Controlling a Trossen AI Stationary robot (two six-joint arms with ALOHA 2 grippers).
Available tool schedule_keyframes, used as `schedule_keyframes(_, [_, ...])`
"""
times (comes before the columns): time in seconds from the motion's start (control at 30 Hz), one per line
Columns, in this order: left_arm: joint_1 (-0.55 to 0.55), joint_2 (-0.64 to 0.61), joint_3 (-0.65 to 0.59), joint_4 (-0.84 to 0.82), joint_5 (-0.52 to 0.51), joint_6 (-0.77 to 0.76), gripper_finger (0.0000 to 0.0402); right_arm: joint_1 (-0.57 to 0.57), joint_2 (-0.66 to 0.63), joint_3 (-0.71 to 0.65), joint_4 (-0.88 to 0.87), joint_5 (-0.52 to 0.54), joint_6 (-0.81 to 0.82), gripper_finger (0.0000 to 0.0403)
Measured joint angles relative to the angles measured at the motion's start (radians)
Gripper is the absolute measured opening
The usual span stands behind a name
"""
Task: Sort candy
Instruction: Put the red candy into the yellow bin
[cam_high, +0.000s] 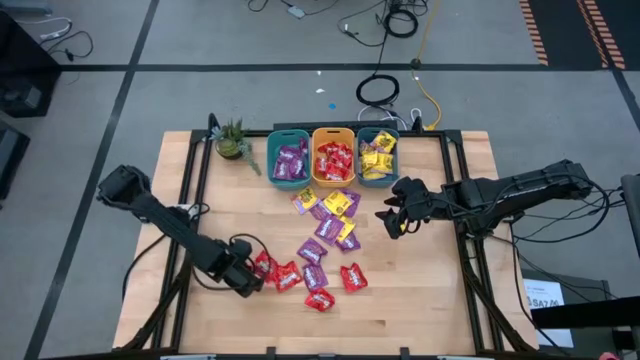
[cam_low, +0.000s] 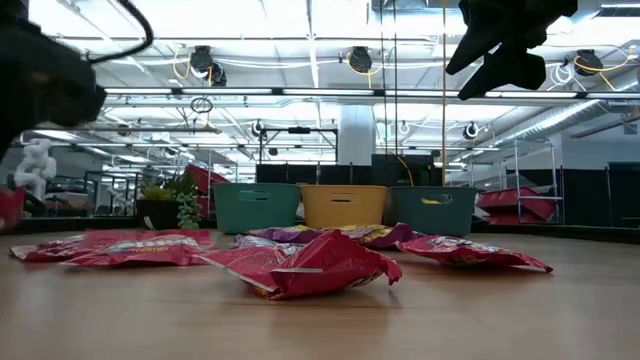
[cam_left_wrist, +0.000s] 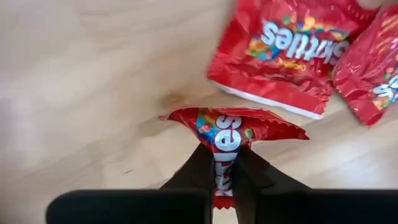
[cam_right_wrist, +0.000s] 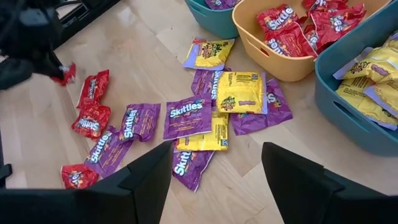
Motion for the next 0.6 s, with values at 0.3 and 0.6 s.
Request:
schedule_keyframes(0.3, [0.078,-0.21,0.076,-0.222,-0.096,0.099,0.0029,-0.001,0.0,0.0,0.009,0.006,-0.015,0.0238])
schedule_keyframes(0.6, [0.544,-0.269,0.114,-0.056,-0.096,0.74,0.0027,-0.001,0.0,0.0,0.014,0.041,0.005,0.0238])
